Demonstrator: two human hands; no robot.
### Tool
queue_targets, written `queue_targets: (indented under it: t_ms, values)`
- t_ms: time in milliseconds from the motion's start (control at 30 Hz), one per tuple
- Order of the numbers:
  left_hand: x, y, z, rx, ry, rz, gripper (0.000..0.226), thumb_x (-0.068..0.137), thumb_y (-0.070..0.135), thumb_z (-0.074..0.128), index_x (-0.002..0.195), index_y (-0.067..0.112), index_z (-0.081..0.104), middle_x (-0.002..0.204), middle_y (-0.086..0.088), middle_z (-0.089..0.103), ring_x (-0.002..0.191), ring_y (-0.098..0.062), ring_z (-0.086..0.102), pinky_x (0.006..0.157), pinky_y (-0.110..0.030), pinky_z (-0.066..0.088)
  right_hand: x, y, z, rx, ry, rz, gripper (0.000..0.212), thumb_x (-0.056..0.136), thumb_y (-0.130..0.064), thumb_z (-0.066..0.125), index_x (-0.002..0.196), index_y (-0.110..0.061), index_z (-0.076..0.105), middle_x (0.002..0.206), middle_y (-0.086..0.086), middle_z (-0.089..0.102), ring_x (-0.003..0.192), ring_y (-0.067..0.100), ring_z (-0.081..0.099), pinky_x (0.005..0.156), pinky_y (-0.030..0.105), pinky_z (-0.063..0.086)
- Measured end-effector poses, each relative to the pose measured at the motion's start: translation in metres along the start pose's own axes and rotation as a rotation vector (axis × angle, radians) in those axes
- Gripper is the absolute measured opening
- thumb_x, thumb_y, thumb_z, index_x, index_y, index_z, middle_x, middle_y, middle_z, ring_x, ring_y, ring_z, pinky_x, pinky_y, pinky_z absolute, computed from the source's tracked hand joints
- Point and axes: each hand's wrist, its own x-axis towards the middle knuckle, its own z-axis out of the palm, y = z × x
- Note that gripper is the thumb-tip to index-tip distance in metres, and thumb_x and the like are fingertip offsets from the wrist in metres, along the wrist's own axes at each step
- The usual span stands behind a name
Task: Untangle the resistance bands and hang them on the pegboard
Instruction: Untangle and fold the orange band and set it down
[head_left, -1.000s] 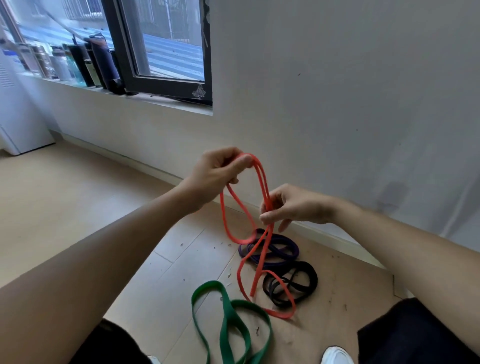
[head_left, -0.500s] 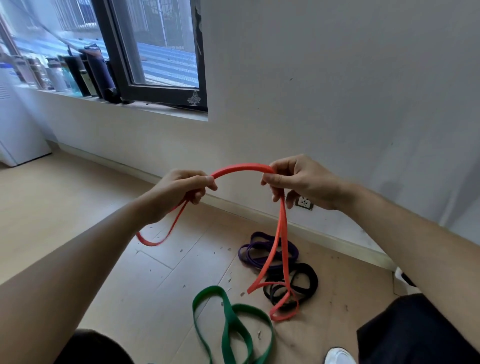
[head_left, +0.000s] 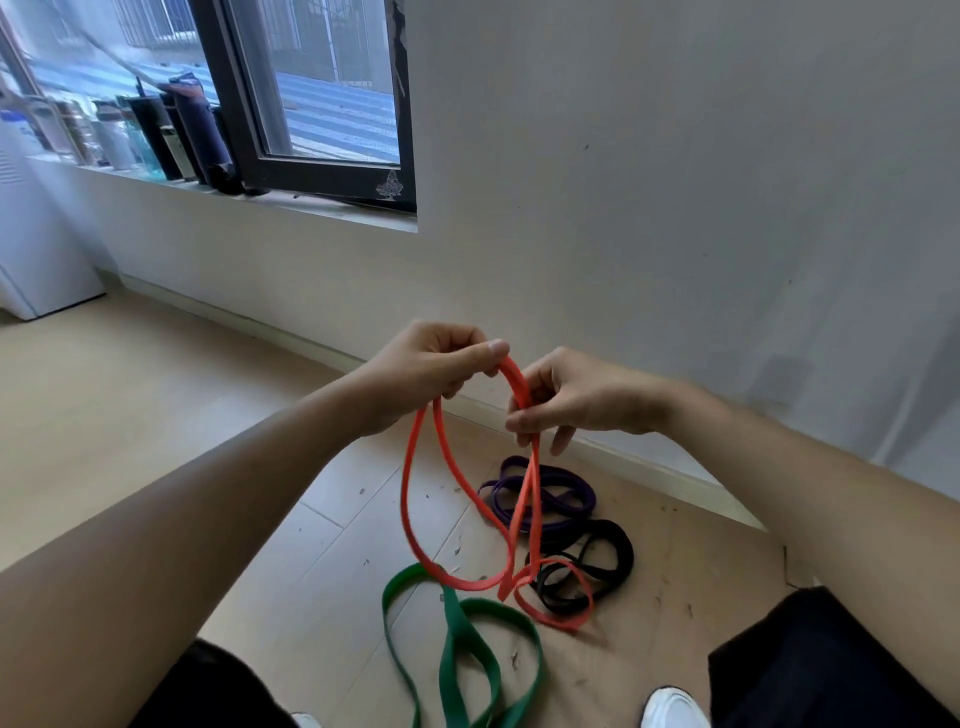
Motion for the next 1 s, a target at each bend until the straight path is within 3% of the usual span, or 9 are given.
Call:
queue_targets:
  t_ms: [167, 333, 433, 533, 700, 800, 1000]
  values:
    - [-0.006, -0.004, -0.011, -0.079, 0.108, 0.021, 0.033, 0.087, 0.044, 0.063, 0.086, 0.011, 0.069, 0.064, 0.003, 0.051, 0.058, -0.010, 0.043, 0.061, -0.022, 0.040, 0.004, 0.024, -0.004, 0.093, -0.055, 0.054, 0.016, 0.095, -0.018, 0.069, 0.105, -0.005, 0.070, 0.103, 0.014, 0.075, 0.099, 0.027, 0.074, 0.072, 0.030, 0.060]
    - [-0.011, -0.005, -0.021, -0.168, 0.173, 0.030, 0.031, 0.090, 0.038, 0.060, 0.087, 0.008, 0.065, 0.057, 0.009, 0.048, 0.054, -0.007, 0.040, 0.060, -0.019, 0.039, 0.010, 0.027, -0.005, -0.180, 0.014, 0.085, 0.007, 0.094, -0.019, 0.070, 0.090, -0.014, 0.071, 0.085, 0.004, 0.076, 0.075, 0.015, 0.071, 0.060, 0.024, 0.051]
    - [-0.014, -0.008, -0.032, -0.210, 0.194, 0.020, 0.031, 0.091, 0.040, 0.059, 0.086, 0.009, 0.063, 0.056, 0.009, 0.043, 0.053, -0.008, 0.038, 0.060, -0.019, 0.039, 0.006, 0.016, -0.013, -0.232, 0.140, 0.034, 0.008, 0.095, -0.020, 0.069, 0.089, -0.015, 0.071, 0.082, 0.001, 0.074, 0.065, 0.004, 0.064, 0.058, 0.018, 0.046]
    - [-0.017, -0.016, -0.047, -0.228, 0.210, -0.020, 0.031, 0.091, 0.041, 0.059, 0.085, 0.011, 0.064, 0.058, 0.007, 0.043, 0.055, -0.010, 0.039, 0.063, -0.023, 0.037, -0.005, 0.002, -0.025, -0.170, 0.323, -0.061, 0.009, 0.096, -0.018, 0.068, 0.098, -0.011, 0.073, 0.086, 0.004, 0.075, 0.074, 0.013, 0.068, 0.061, 0.021, 0.051]
    - [-0.021, -0.032, -0.049, -0.177, 0.054, -0.103, 0.054, 0.081, 0.064, 0.070, 0.092, 0.010, 0.069, 0.065, 0.003, 0.054, 0.060, -0.010, 0.052, 0.065, -0.020, 0.049, -0.022, -0.025, -0.033, -0.076, 0.492, -0.272, 0.018, 0.096, -0.016, 0.066, 0.107, -0.004, 0.072, 0.087, 0.007, 0.075, 0.071, 0.010, 0.066, 0.058, 0.019, 0.051]
    - [-0.016, -0.027, -0.038, -0.159, 0.012, -0.133, 0.049, 0.093, 0.057, 0.055, 0.095, 0.011, 0.069, 0.067, 0.000, 0.057, 0.066, -0.015, 0.057, 0.074, -0.027, 0.052, -0.024, -0.035, -0.028, -0.056, 0.530, -0.334, 0.019, 0.096, -0.016, 0.066, 0.110, -0.003, 0.070, 0.087, 0.006, 0.075, 0.070, 0.007, 0.069, 0.058, 0.014, 0.050]
    - [-0.005, 0.003, -0.012, -0.300, -0.011, -0.030, 0.047, 0.094, 0.048, 0.040, 0.088, 0.011, 0.069, 0.070, -0.004, 0.056, 0.068, -0.020, 0.056, 0.078, -0.035, 0.048, -0.022, -0.039, -0.020, -0.106, 0.502, -0.337, 0.017, 0.096, -0.011, 0.065, 0.110, 0.000, 0.067, 0.083, 0.006, 0.072, 0.065, 0.000, 0.068, 0.056, 0.010, 0.048]
